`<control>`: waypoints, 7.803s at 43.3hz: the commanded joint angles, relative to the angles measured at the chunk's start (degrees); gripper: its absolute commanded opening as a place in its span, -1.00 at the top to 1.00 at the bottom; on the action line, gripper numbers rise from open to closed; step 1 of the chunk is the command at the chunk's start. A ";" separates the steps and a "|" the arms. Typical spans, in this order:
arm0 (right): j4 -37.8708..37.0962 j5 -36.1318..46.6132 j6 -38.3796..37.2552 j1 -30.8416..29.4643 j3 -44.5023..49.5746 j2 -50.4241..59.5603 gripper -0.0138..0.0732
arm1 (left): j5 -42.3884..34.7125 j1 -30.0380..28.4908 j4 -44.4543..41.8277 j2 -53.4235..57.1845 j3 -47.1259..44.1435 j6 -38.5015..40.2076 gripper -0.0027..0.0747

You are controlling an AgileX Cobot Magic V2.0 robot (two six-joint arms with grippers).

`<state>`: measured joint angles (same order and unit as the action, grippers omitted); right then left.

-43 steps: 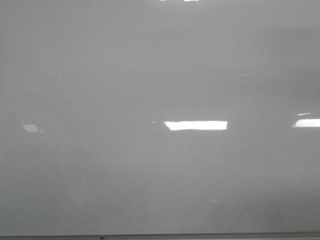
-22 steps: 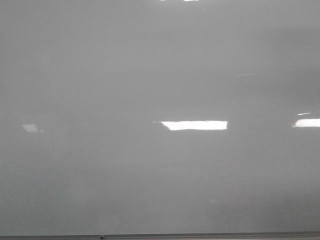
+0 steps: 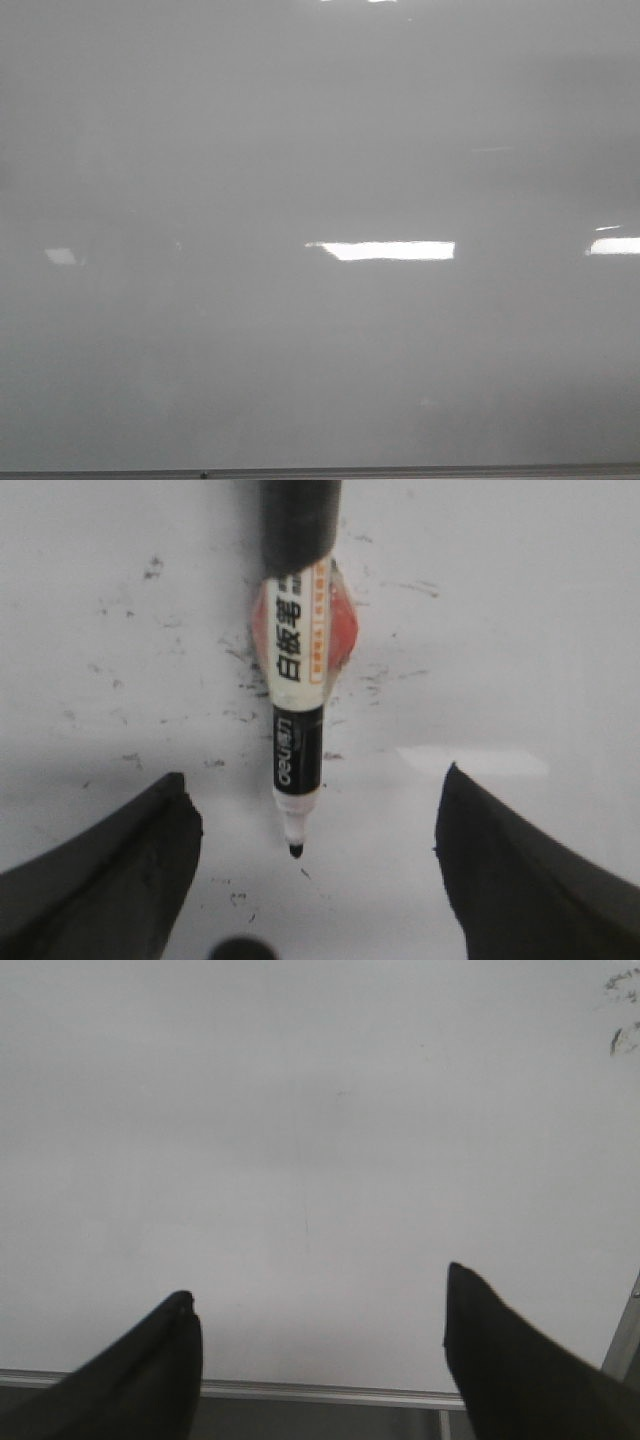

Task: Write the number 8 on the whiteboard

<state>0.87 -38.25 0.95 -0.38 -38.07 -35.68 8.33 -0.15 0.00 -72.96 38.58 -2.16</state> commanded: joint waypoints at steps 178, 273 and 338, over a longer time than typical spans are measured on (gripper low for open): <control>32.85 -14.97 56.24 29.89 -23.42 -32.38 0.90 | 41.69 43.73 17.07 -1.45 30.01 -44.93 -0.16; 23.89 19.25 24.76 17.59 -17.38 -40.11 0.90 | 39.58 27.88 19.21 15.92 20.78 -35.95 -0.15; 32.24 -19.37 47.32 26.37 -16.20 -17.74 0.90 | 41.41 42.15 34.48 2.53 25.59 -55.71 -0.16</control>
<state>29.16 -59.25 46.37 25.86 -52.77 -54.17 51.75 39.00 31.50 -69.11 60.92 -57.37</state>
